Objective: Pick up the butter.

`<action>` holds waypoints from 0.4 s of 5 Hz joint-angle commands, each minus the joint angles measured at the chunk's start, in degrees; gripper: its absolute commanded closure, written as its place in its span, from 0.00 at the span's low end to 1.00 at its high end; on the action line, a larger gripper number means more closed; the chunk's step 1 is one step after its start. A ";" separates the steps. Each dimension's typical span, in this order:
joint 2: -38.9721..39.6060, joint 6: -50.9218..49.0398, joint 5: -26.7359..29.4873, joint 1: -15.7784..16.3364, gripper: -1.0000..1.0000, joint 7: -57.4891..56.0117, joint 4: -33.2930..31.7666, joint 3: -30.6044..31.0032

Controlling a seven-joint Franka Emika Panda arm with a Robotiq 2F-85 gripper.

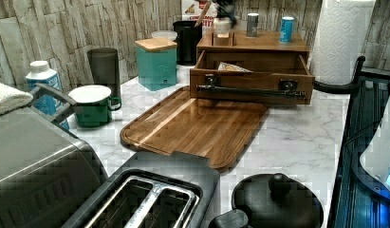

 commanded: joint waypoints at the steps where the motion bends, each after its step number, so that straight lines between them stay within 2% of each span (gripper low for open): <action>1: -2.27 -13.90 1.91 4.55 1.00 12.81 21.59 6.88; 2: -2.27 -13.90 1.88 4.84 1.00 12.81 21.59 6.61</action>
